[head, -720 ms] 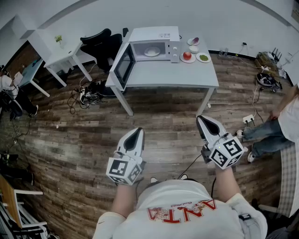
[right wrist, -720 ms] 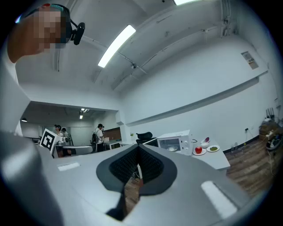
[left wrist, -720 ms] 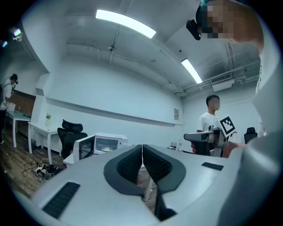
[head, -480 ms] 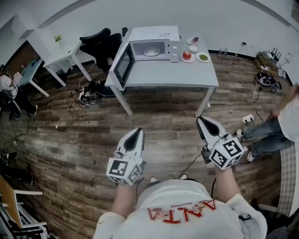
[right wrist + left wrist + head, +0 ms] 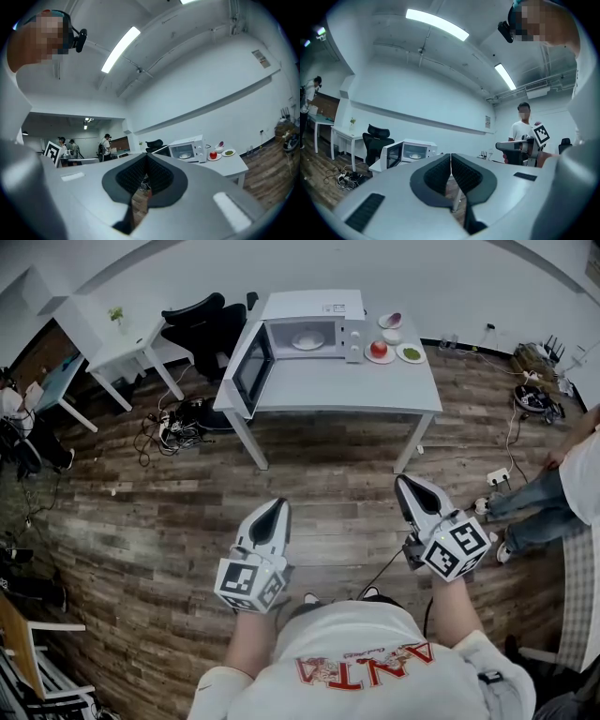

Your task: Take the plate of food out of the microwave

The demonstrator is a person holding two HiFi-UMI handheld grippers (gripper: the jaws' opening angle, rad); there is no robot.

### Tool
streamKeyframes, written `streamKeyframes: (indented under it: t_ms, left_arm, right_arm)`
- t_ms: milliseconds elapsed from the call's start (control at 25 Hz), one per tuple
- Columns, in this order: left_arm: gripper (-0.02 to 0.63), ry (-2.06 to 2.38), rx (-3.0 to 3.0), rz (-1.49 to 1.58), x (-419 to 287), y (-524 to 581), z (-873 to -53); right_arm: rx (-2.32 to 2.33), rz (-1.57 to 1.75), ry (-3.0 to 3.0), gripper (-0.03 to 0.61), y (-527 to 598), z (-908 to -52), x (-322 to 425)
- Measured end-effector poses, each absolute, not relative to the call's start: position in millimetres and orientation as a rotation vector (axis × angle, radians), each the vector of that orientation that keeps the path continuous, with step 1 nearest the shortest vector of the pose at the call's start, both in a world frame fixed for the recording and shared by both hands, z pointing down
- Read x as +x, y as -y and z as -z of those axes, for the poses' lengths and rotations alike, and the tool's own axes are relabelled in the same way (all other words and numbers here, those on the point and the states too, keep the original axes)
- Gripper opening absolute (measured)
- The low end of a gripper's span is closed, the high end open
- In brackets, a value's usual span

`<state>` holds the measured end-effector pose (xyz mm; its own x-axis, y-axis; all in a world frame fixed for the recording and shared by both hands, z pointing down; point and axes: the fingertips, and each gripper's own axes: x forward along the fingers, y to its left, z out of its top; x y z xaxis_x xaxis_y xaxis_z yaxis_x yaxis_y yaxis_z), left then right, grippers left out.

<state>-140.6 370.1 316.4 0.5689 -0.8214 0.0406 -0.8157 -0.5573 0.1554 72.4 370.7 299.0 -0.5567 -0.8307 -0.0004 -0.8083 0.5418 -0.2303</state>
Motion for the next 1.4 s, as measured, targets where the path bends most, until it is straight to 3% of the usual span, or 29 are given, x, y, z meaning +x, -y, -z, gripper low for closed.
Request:
streamKeyframes:
  t_ms: [640,1000,1400]
  left_arm:
    - [0.012,1.354,2.639,0.096,-236,-370,-336]
    - [0.012,1.432,2.64,0.117,-267,-331,-333]
    - [0.012,1.435,2.653,0.081,-226,-222,-327]
  right_arm:
    - [-1.476,0.368,-2.64,-0.003,-377,-318,-23]
    - [-1.413,0.321,-2.689,-0.003,-323,-313,-58]
    - [-1.394,0.371,-2.648,-0.003,-213,-322,-13]
